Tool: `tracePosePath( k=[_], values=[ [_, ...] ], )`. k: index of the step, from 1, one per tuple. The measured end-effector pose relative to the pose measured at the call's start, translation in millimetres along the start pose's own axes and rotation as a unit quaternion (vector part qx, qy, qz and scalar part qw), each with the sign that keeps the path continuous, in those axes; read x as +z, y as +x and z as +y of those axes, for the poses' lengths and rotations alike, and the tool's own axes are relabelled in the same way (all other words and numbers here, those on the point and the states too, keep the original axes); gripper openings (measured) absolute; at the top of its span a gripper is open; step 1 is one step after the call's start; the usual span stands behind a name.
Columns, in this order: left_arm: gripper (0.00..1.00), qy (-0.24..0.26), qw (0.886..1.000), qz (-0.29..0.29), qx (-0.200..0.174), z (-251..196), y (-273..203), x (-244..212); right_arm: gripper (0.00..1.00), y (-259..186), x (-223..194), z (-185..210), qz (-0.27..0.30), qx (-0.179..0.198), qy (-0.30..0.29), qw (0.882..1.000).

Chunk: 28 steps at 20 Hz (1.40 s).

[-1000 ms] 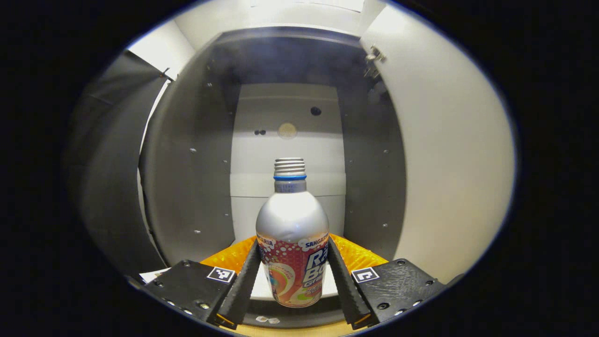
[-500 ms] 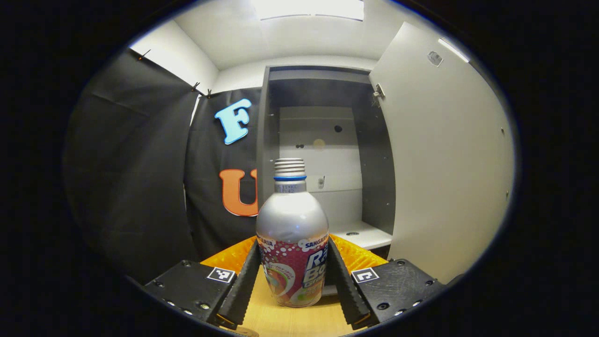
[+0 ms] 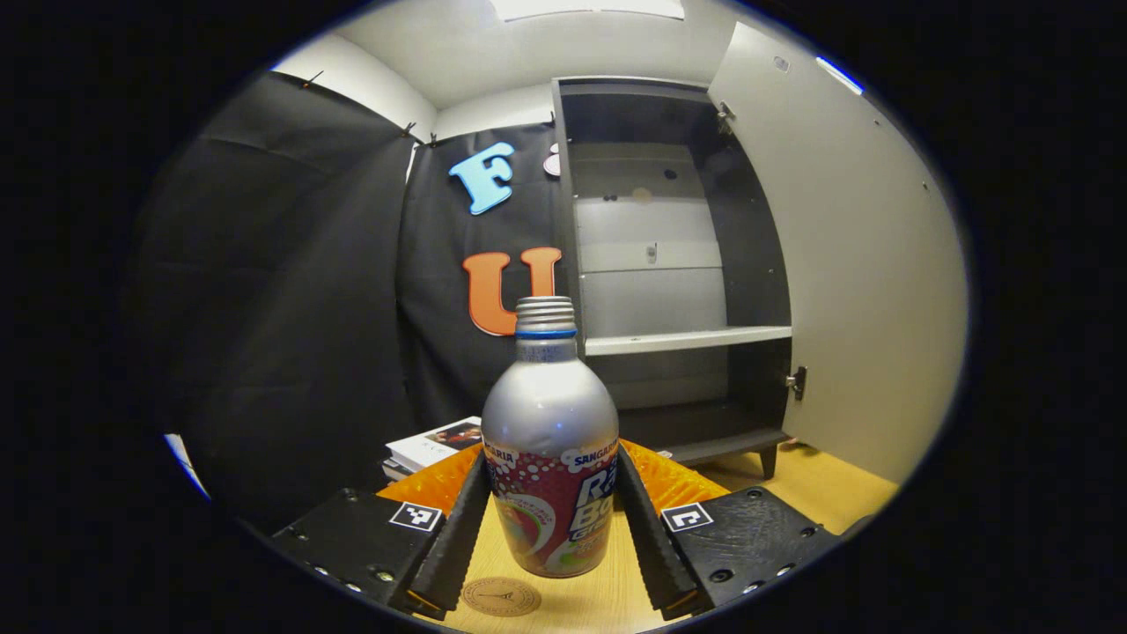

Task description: Open the cabinet door with the right hand, grasp the bottle in the cabinet with the left hand and place it on the coaster, then close the cabinet door with the right hand.

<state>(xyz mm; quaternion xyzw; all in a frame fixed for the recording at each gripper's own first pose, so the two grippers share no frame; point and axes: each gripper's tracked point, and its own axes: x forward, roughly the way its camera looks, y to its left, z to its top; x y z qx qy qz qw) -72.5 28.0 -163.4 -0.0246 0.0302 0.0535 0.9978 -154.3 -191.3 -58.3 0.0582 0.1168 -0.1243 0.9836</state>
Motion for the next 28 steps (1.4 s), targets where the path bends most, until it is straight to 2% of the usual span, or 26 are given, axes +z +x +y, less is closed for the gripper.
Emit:
tracePosePath(
  k=[7, 10, 15, 16, 21, 22, 25, 26, 27, 28],
  values=[
    [0.76, 0.003, 0.999, 0.015, 0.033, 38, 5, -70, 0.6, 2, -18, 9, 0.021, -0.014, -0.012, 1.0],
    [0.76, 0.023, 0.999, 0.016, 0.042, 47, 2, -92, 0.67, 2, -30, 13, 0.033, -0.015, -0.017, 0.999],
    [0.75, 0.019, 0.998, 0.032, 0.049, 49, 9, -128, 0.64, -1, -38, 21, 0.042, -0.009, -0.042, 0.998],
    [0.75, 0.018, 0.998, 0.039, 0.052, 50, 10, -136, 0.67, 0, -38, 23, 0.042, -0.007, -0.046, 0.998],
    [0.75, 0.016, 0.997, 0.053, 0.057, 53, 12, -151, 0.68, 1, -37, 31, 0.041, -0.002, -0.05, 0.998],
    [0.76, 0.013, 0.997, 0.058, 0.057, 53, 10, -155, 0.64, 1, -38, 32, 0.043, -0.001, -0.049, 0.998],
    [0.76, 0.018, 0.998, 0.04, 0.052, 49, 6, -149, 0.64, 3, -36, 38, 0.042, 0.002, -0.049, 0.998],
    [0.87, 0.033, 0.997, 0.04, 0.051, 48, 5, -154, 0.64, 4, -35, 40, 0.041, 0.004, -0.05, 0.998],
    [0.78, 0.038, 0.997, 0.041, 0.051, 54, 5, -155, 0.64, 4, -35, 44, 0.04, 0.009, -0.051, 0.998],
    [0.81, 0.041, 0.997, 0.049, 0.048, 44, 6, -157, 0.64, 5, -35, 46, 0.039, 0.012, -0.053, 0.998]
  ],
)
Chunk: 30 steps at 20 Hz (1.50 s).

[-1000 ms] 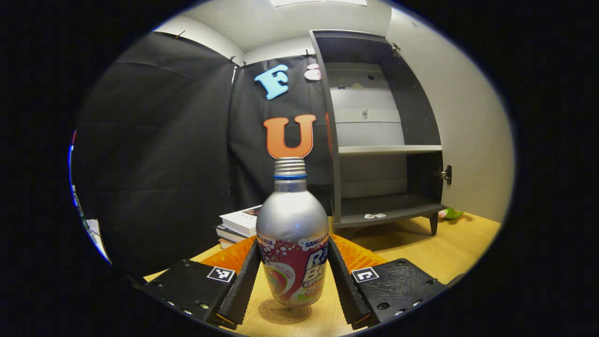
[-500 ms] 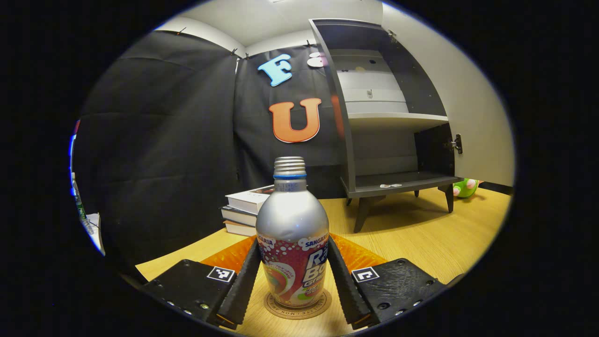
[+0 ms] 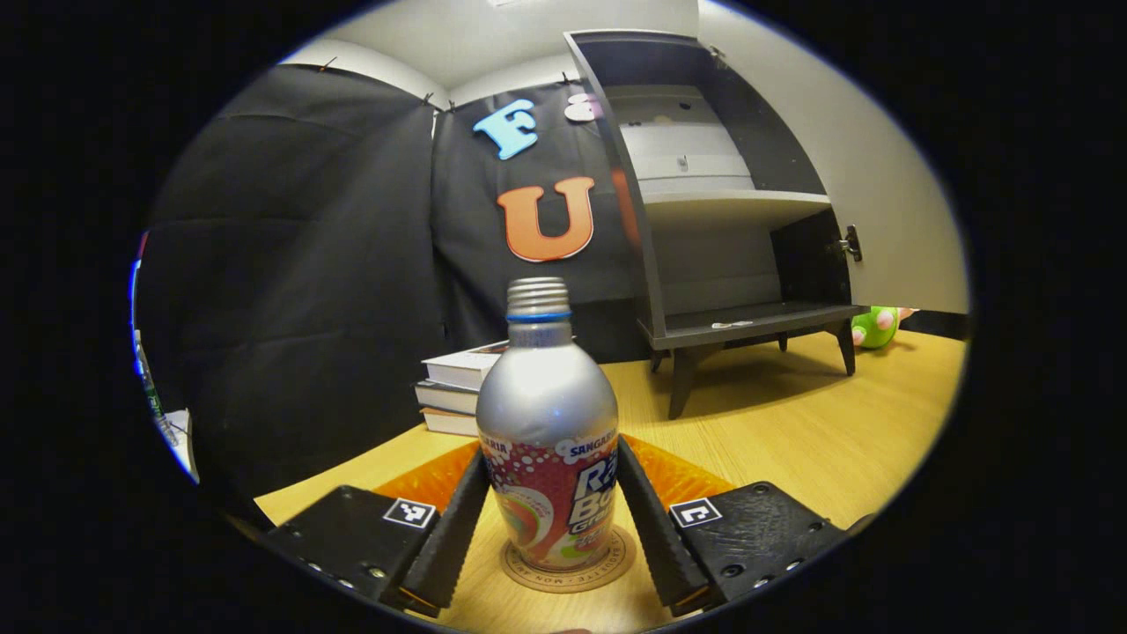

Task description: Open the cabinet door with the right hand, grasp the bottle in the cabinet with the left hand and place it on the coaster, then close the cabinet door with the right hand.

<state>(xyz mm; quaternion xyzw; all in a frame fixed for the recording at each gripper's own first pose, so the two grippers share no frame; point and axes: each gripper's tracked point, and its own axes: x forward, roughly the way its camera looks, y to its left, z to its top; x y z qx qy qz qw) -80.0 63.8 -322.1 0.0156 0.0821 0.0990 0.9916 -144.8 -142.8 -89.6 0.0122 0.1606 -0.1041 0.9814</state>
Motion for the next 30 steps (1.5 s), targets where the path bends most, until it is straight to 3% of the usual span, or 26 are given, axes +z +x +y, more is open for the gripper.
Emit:
tracePosePath(
  k=[1, 3, 13, 18, 22, 28, 30],
  values=[
    [0.81, 0.001, 1.0, -0.004, 0.002, 0, -3, 0, 0.64, 0, 0, 2, 0.0, 0.004, -0.002, 1.0],
    [0.99, -0.004, 1.0, -0.002, 0.001, 2, -5, 0, 0.64, 2, 0, 8, 0.001, 0.01, -0.005, 1.0],
    [0.96, 0.0, 1.0, 0.014, 0.009, 10, -14, 7, 0.64, 6, -1, 14, 0.008, 0.023, 0.009, 1.0],
    [0.96, 0.004, 0.999, 0.015, 0.028, 35, -41, 49, 0.6, 10, -4, 20, 0.011, 0.042, 0.036, 0.998],
    [0.96, 0.012, 1.0, 0.0, 0.029, 49, -61, 122, 0.59, 10, -9, 25, 0.025, 0.057, 0.067, 0.996],
    [1.0, -0.012, 0.997, -0.056, -0.055, -7, -82, 277, 0.58, 9, -13, 27, 0.025, 0.065, 0.099, 0.993],
    [0.96, -0.025, 0.993, -0.065, -0.095, -41, -90, 318, 0.58, 5, -9, 28, 0.02, 0.069, 0.108, 0.992]
  ],
)
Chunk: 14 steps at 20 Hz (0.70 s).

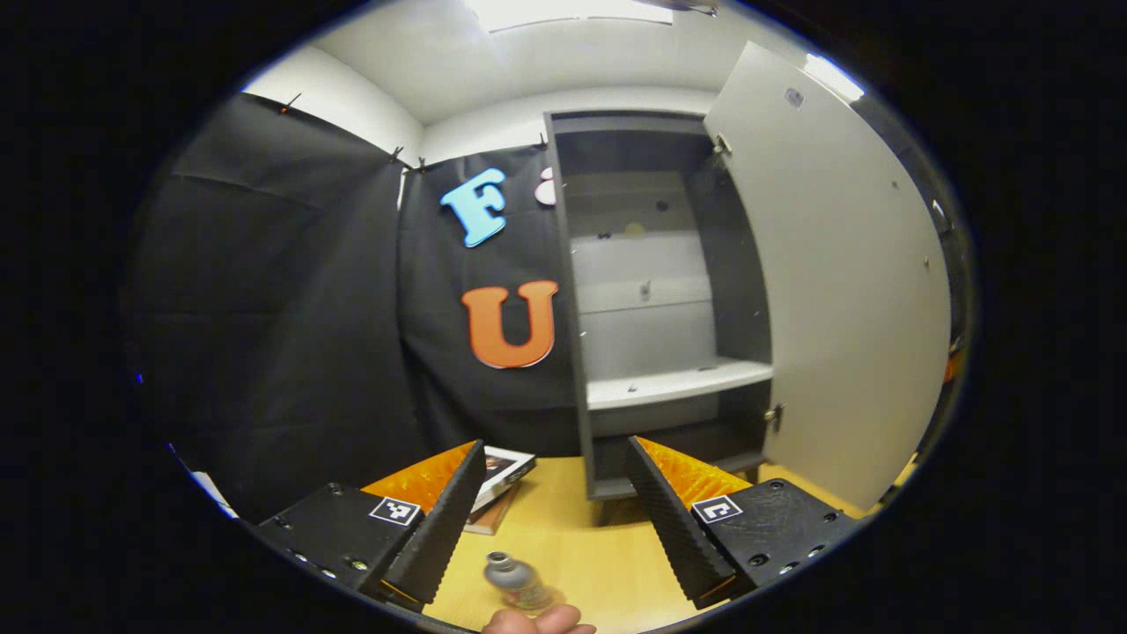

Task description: Open the cabinet door with the right hand, grasp the bottle in the cabinet with the left hand and place it on the coaster, then close the cabinet door with the right hand.

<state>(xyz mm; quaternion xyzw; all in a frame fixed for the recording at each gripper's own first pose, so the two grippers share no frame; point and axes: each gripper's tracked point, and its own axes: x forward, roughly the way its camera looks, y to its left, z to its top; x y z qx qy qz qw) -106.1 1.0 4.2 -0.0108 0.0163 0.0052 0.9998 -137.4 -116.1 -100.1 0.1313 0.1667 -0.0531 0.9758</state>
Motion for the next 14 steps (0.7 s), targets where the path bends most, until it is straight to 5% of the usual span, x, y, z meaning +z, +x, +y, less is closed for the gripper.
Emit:
tracePosePath(
  k=[3, 9, 14],
  values=[
    [0.96, -0.006, 0.999, -0.021, -0.034, -39, 10, 46, 0.59, -19, 19, -11, -0.028, -0.013, -0.005, 1.0],
    [0.96, -0.02, 0.996, 0.009, -0.085, -77, 27, 52, 0.57, -62, 84, -51, -0.094, -0.075, 0.052, 0.991],
    [0.96, -0.032, 0.995, 0.019, -0.092, -78, 31, 48, 0.59, -55, 93, -29, -0.081, -0.057, 0.074, 0.992]
  ],
)
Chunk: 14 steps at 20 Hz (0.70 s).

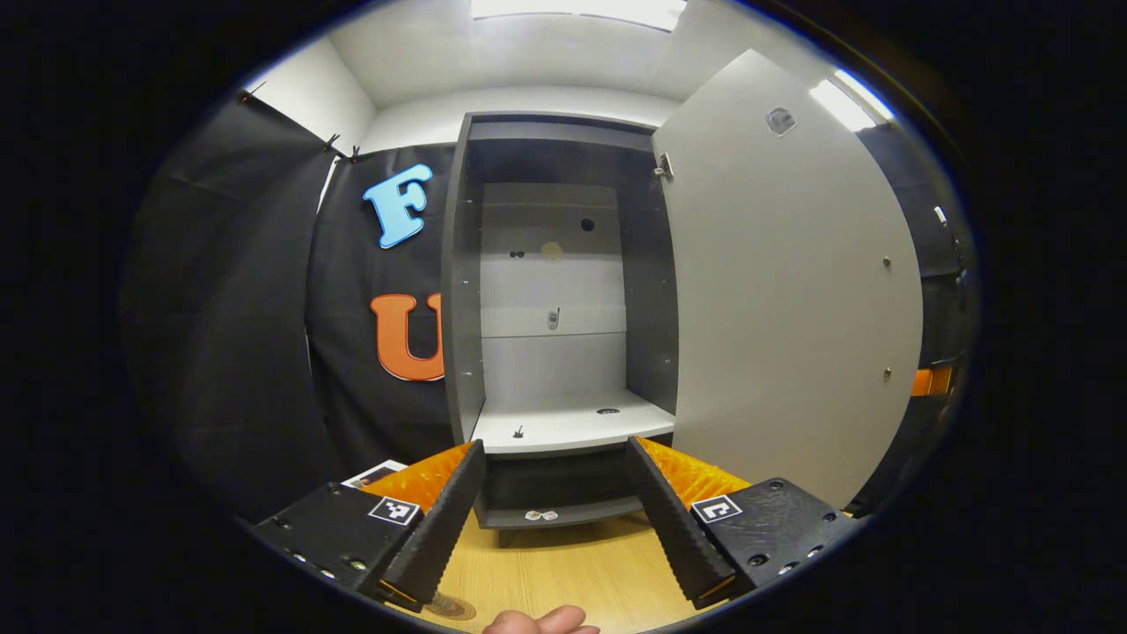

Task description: Open the cabinet door with the right hand, grasp the bottle in the cabinet with the left hand and place it on the coaster, then close the cabinet door with the right hand.

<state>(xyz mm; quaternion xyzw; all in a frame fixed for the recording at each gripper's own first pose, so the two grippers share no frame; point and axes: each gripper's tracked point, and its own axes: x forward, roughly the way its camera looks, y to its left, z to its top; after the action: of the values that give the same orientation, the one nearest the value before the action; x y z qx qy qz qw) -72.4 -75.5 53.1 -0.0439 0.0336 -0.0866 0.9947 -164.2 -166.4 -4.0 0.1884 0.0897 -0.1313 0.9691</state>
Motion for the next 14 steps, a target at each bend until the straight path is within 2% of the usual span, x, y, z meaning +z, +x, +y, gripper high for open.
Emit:
tracePosePath(
  k=[2, 4, 8, 9, 12, 14],
  values=[
    [0.96, -0.002, 1.0, 0.003, 0.001, 2, -5, -3, 0.59, -2, 7, 18, -0.01, 0.022, -0.011, 1.0],
    [0.96, 0.003, 1.0, -0.001, 0.001, 4, -8, 0, 0.6, -5, 13, 18, -0.025, 0.008, -0.04, 0.999],
    [0.96, 0.016, 1.0, -0.007, -0.005, 3, -15, -1, 0.58, -10, 11, 27, -0.013, 0.005, -0.01, 1.0],
    [0.96, 0.019, 1.0, -0.007, -0.005, 4, -17, -2, 0.54, -12, 11, 32, -0.013, 0.005, -0.005, 1.0],
    [0.96, 0.021, 1.0, -0.005, -0.005, 9, -22, -6, 0.6, -16, 4, 63, -0.004, 0.035, 0.003, 0.999],
    [0.96, 0.021, 1.0, -0.003, -0.005, 13, -25, -10, 0.57, -19, -1, 90, 0.001, 0.063, -0.007, 0.998]
  ],
)
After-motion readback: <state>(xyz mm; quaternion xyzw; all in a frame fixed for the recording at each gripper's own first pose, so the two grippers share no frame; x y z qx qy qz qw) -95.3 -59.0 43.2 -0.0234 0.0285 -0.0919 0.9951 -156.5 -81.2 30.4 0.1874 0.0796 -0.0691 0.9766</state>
